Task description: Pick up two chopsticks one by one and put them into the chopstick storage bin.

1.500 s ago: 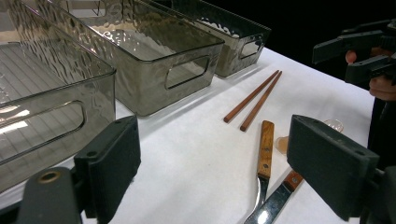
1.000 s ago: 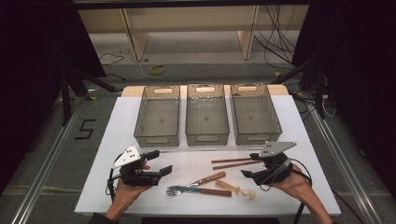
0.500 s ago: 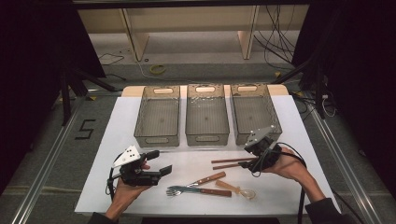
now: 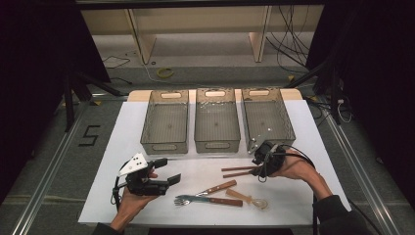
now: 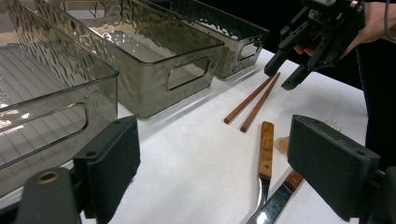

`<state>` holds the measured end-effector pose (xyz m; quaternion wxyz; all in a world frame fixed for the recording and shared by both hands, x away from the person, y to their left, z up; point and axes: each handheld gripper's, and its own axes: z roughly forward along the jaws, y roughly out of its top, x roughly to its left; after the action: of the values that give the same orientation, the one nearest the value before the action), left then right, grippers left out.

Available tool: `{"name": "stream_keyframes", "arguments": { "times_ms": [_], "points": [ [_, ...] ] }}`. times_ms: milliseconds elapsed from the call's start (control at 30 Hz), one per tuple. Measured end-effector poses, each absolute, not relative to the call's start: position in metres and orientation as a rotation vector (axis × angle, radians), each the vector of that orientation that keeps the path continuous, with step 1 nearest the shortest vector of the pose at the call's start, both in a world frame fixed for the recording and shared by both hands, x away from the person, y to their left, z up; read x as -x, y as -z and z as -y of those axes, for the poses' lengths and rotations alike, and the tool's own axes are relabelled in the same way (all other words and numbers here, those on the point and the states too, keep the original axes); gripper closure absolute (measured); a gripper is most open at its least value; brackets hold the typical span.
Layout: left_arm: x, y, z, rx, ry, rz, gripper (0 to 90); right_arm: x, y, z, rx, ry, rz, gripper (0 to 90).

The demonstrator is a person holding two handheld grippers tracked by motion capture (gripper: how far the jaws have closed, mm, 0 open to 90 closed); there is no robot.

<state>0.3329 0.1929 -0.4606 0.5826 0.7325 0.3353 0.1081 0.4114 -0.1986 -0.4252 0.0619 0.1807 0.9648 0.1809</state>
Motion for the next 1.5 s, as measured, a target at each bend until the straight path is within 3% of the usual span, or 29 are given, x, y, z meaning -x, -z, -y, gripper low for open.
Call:
{"name": "stream_keyframes", "arguments": {
  "times_ms": [500, 767, 1500],
  "points": [
    [-0.333, 0.461, -0.193, -1.713, -0.252, -0.782, 16.4, -0.425, 0.449, 0.192, -0.479, -0.374, -2.982, 68.2],
    [-0.333, 0.461, -0.192, -1.713, -0.253, -0.782, 16.4, -0.428, 0.455, 0.191, -0.458, -0.306, -3.002, 69.9],
    [-0.333, 0.462, -0.192, -1.716, -0.256, -0.788, 16.5, -0.42, 0.454, 0.181, -0.278, -0.153, -3.043, 80.2]
  ]
}}
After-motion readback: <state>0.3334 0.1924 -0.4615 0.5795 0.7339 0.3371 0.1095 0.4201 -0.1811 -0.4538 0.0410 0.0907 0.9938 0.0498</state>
